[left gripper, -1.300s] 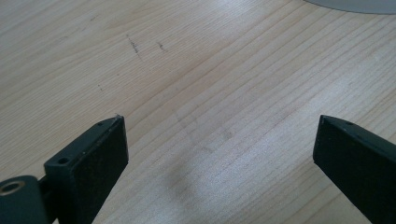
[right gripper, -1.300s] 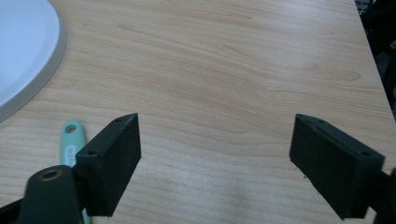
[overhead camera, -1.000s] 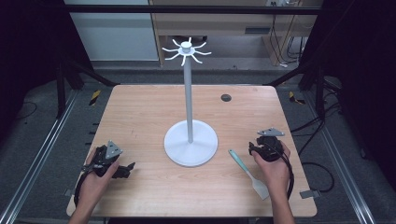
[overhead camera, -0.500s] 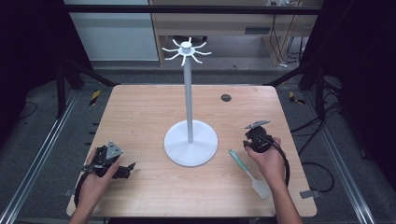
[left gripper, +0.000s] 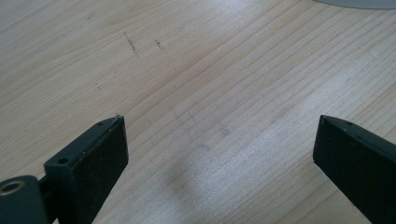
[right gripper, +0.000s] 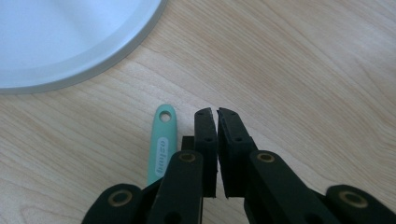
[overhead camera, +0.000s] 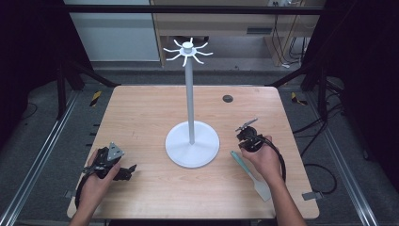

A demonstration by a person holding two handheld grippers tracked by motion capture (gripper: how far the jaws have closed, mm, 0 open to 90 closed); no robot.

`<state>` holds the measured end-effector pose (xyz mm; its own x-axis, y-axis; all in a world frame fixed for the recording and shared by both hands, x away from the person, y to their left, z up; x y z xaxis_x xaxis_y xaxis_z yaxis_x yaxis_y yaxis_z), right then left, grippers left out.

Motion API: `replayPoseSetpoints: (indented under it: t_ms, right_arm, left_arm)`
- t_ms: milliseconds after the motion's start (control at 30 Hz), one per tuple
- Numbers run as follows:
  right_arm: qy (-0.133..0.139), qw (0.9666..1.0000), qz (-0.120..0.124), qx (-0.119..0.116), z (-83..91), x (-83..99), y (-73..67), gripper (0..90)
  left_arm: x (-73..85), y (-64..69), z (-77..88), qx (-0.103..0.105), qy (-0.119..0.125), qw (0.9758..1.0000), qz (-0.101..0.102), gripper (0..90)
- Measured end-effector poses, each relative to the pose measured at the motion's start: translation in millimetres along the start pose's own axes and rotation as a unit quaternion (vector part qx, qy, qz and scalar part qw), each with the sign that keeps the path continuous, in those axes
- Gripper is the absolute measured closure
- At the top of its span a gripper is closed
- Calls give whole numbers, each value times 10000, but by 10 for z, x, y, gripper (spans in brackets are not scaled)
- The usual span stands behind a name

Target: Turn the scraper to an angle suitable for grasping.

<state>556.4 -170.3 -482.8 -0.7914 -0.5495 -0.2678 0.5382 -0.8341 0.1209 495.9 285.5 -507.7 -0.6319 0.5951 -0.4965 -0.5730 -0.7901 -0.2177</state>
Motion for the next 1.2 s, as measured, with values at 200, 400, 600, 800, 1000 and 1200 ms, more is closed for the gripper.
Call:
replayPoseSetpoints:
  t_ms: [200,400,600,800,1000,1200]
  right_arm:
    - [-74,9998,3,-167,-72,-6,-37,894]
    - [-158,9996,32,-220,-120,9,-50,900]
    - [-280,9992,38,-271,-167,20,-67,900]
    - [-358,9986,16,-379,-238,53,-87,900]
    - [-270,9977,16,-620,-228,94,-126,900]
    - [-241,9947,245,-968,-196,133,-265,900]
  left_arm:
    - [0,-3,-2,2,3,10000,9,30]
    - [0,1,-2,2,-3,10000,-3,30]
    - [1,1,-3,2,-9,10000,-5,30]
    - [0,3,-4,1,-16,10000,-9,30]
    - [1,3,-6,2,-22,10000,-12,30]
    - [-1,11,-14,7,-17,10000,-17,30]
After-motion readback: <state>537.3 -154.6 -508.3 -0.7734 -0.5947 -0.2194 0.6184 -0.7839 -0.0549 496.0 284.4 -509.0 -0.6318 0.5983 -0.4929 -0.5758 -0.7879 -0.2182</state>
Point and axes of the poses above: each handheld gripper's, and its own axes: z roughly backward along the jaws, x roughly out of its underside, y roughly to its right, the point moved 4 cm from there along -z, roughly forward along the jaws, and after that the axes turned 13 degrees about -y, right-handed, at the moved point
